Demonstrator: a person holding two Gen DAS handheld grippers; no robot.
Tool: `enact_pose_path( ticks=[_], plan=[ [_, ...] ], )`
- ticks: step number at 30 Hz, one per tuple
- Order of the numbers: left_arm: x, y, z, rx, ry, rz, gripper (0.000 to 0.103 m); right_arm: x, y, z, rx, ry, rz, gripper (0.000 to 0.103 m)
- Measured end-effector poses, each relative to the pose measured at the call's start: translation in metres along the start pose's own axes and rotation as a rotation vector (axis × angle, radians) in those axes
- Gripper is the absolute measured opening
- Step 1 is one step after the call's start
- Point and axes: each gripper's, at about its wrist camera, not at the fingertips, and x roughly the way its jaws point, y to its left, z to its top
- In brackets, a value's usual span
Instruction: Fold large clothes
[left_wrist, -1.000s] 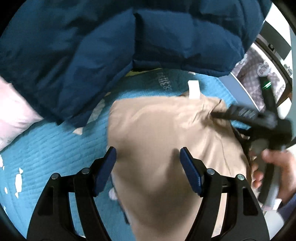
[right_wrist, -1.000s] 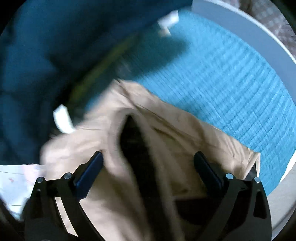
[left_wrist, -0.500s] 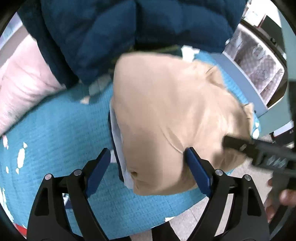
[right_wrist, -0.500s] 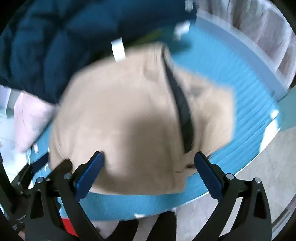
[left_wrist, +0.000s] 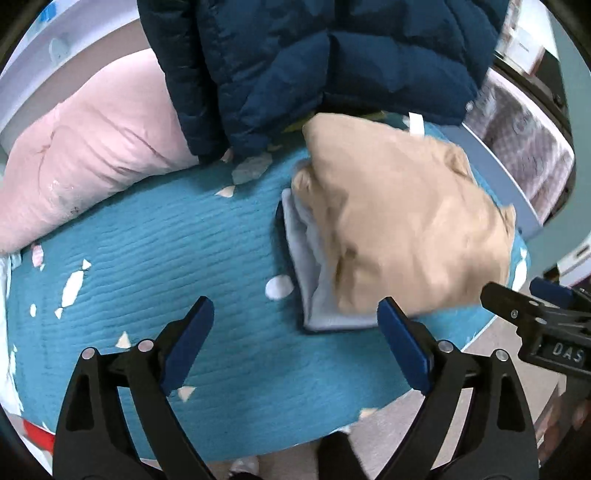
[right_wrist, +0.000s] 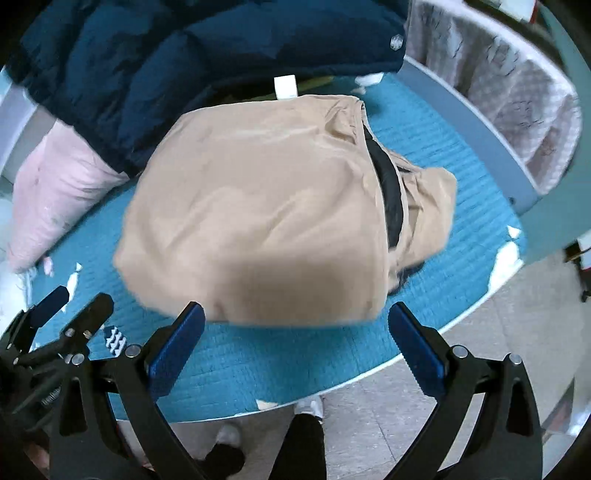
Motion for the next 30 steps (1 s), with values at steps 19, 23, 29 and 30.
enact_pose_path(
  ticks=[19, 23, 29, 30],
  plan=[
    [-0.047, 0.074, -0.075, 0.213, -0.116, -0.105, 0.091, -0.040, 0.079, -0.114, 0.129, -0.223, -0.123, 0.096],
    [-0.065, 0.073, -0.092, 0.259, -0.168, -0.077, 0.091, -0.051, 0.082, -0.138, 0.133, -0.255, -0.118, 0.096],
    [-0.080, 0.073, -0.128, 0.241, -0.236, -0.113, 0.091, -0.061, 0.077, -0.174, 0.149, -0.314, -0.131, 0.096],
    [-0.081, 0.071, -0.134, 0.247, -0.255, -0.112, 0.091, -0.062, 0.075, -0.180, 0.148, -0.326, -0.137, 0.096]
  ],
)
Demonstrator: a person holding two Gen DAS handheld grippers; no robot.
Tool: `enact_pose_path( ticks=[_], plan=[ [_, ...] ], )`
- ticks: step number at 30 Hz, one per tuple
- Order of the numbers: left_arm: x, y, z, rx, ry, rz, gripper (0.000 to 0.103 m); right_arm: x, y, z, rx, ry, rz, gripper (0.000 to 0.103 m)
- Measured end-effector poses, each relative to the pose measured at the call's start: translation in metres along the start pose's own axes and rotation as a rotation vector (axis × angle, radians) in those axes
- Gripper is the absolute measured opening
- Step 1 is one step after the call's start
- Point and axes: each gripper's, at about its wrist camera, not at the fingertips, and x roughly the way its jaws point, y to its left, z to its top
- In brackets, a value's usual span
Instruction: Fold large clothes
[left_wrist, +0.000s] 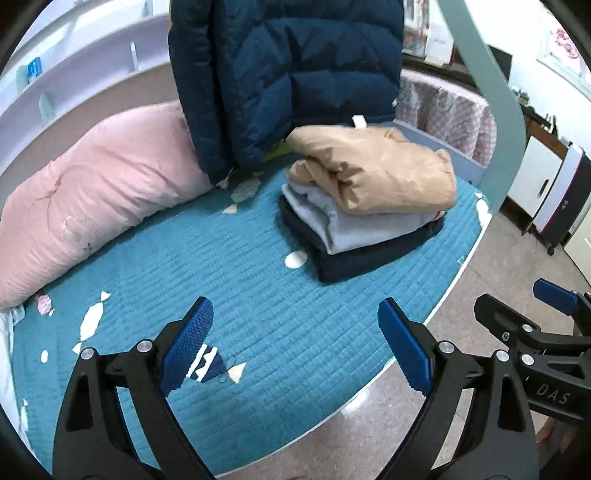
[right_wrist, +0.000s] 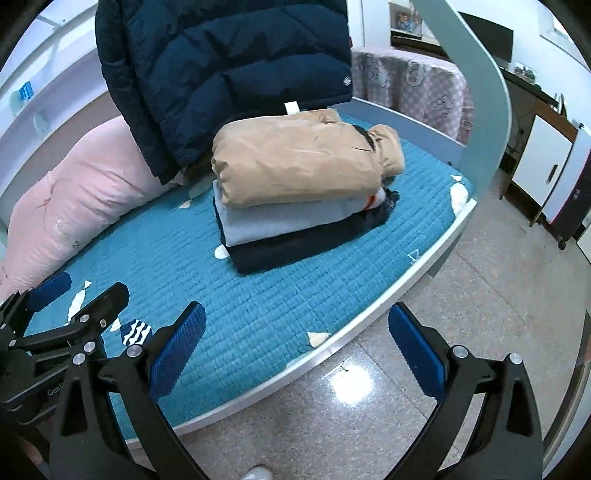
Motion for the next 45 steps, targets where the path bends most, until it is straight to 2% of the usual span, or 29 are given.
enact_pose_path(
  ticks=[5, 7, 12, 16, 22, 27, 33, 39, 42, 45],
  plan=[
    [-0.011, -0.011, -0.010, 0.072, -0.054, 0.010, 0.091, -0.010, -0.004, -0.012, -0.008, -0.033, -0.015, 0.096],
    [-0.014, -0.009, -0.012, 0.087, -0.053, 0.004, 0.091, -0.014, 0.000, -0.013, -0.015, -0.044, -0.030, 0.096],
    [-0.019, 0.013, -0.021, 0.081, -0.102, -0.050, 0.091, -0.026, 0.020, -0.026, -0.004, -0.099, -0.038, 0.096],
    [-0.027, 0.038, -0.033, 0.094, -0.107, -0.088, 0.091, -0.036, 0.049, -0.043, -0.013, -0.147, -0.056, 0.096],
    [-0.051, 0.075, -0.049, 0.133, -0.161, -0.069, 0.091, -0.053, 0.088, -0.057, -0.026, -0.186, -0.068, 0.096],
    [-0.077, 0.098, -0.056, 0.140, -0.198, -0.040, 0.091, -0.071, 0.113, -0.063, -0.028, -0.211, -0.044, 0.096],
    [-0.108, 0.121, -0.070, 0.098, -0.239, -0.072, 0.091, -0.103, 0.136, -0.074, -0.045, -0.273, -0.052, 0.096],
    [-0.150, 0.142, -0.098, 0.064, -0.251, -0.042, 0.091, -0.136, 0.159, -0.092, -0.097, -0.266, -0.014, 0.096],
    [-0.177, 0.154, -0.114, 0.048, -0.240, -0.007, 0.091, -0.155, 0.173, -0.101, -0.112, -0.259, 0.033, 0.096],
    [-0.206, 0.166, -0.126, 0.029, -0.221, 0.065, 0.091, -0.173, 0.189, -0.108, -0.135, -0.249, 0.073, 0.096]
  ],
)
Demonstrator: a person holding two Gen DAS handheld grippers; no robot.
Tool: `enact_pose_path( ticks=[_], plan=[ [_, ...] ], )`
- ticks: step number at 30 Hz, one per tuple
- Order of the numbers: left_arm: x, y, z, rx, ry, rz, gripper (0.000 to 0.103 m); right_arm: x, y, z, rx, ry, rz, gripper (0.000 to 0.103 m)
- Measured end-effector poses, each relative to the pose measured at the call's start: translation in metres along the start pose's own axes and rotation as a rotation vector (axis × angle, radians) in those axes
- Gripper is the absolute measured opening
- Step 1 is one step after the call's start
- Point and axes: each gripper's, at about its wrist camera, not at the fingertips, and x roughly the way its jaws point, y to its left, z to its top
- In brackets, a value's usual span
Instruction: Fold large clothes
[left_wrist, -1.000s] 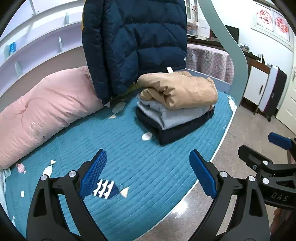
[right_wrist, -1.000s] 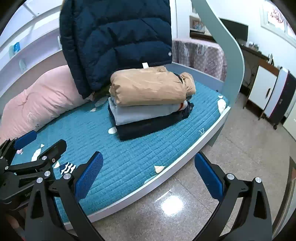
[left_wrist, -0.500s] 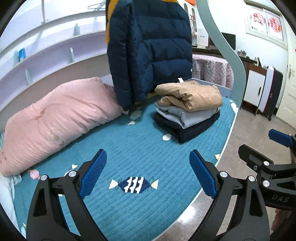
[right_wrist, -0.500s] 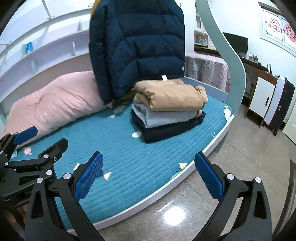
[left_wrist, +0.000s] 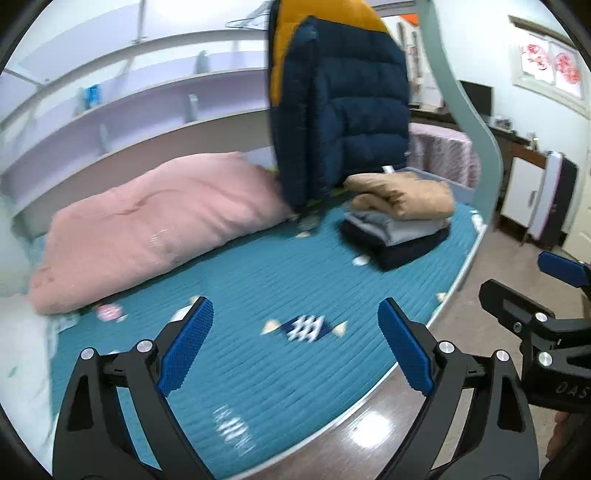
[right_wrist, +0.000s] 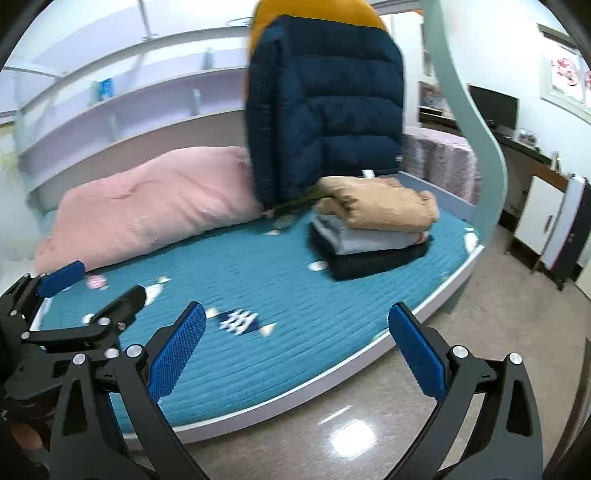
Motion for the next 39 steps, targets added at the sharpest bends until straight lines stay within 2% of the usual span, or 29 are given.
enact_pose_path(
  ticks=[3, 9, 16, 19, 27, 34, 39],
  plan=[
    [-0.035, 0.016, -0.006, -0.019, -0.021, 0.031, 0.091, -0.024, 0.019, 0.002, -0.013, -0.001, 0.056, 0.096],
    [-0.116, 0.049, -0.023, -0.050, -0.053, 0.162, 0.092, -0.071, 0.065, 0.004, -0.097, -0.001, 0.141, 0.096],
    [-0.183, 0.091, -0.046, -0.175, -0.045, 0.208, 0.094, -0.121, 0.112, -0.003, -0.170, -0.038, 0.185, 0.096],
    [-0.210, 0.103, -0.052, -0.204, -0.060, 0.265, 0.095, -0.136, 0.128, -0.006, -0.193, -0.041, 0.198, 0.096],
    [-0.268, 0.125, -0.060, -0.270, -0.079, 0.280, 0.095, -0.177, 0.152, -0.008, -0.232, -0.084, 0.244, 0.096],
    [-0.318, 0.122, -0.065, -0.276, -0.117, 0.318, 0.095, -0.215, 0.156, -0.007, -0.238, -0.123, 0.272, 0.096],
    [-0.341, 0.115, -0.063, -0.275, -0.129, 0.323, 0.095, -0.237, 0.151, -0.009, -0.244, -0.153, 0.261, 0.096]
  ],
)
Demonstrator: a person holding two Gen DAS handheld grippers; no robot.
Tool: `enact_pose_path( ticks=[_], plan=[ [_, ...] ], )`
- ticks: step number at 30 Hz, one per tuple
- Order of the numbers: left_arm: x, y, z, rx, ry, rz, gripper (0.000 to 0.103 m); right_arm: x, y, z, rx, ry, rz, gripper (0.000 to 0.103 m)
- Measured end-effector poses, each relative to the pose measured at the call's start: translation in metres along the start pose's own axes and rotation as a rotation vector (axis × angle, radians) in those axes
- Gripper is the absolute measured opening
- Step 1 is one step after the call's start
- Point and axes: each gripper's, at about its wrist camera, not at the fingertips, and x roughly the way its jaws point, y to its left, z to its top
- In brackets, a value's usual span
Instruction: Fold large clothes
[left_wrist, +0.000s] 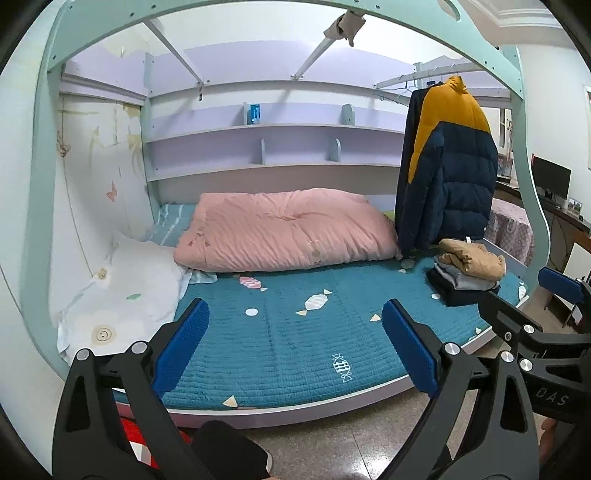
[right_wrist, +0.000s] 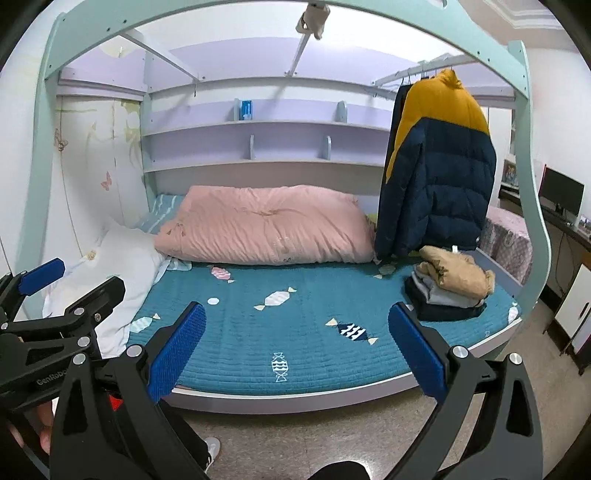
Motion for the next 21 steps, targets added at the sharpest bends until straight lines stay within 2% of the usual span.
enact_pose_path(
  ticks=[9, 21],
  plan=[
    [-0.031, -0.011, 0.004, 0.035, -0.075, 0.028, 0.097, -0.029, -0.006, 0.000, 0.007, -0.043, -0.010, 0.096],
    [-0.041, -0.018, 0.009, 0.014, -0.088, 0.011, 0.098, -0.047, -0.011, 0.000, 0.010, -0.073, -0.029, 0.096]
  ],
)
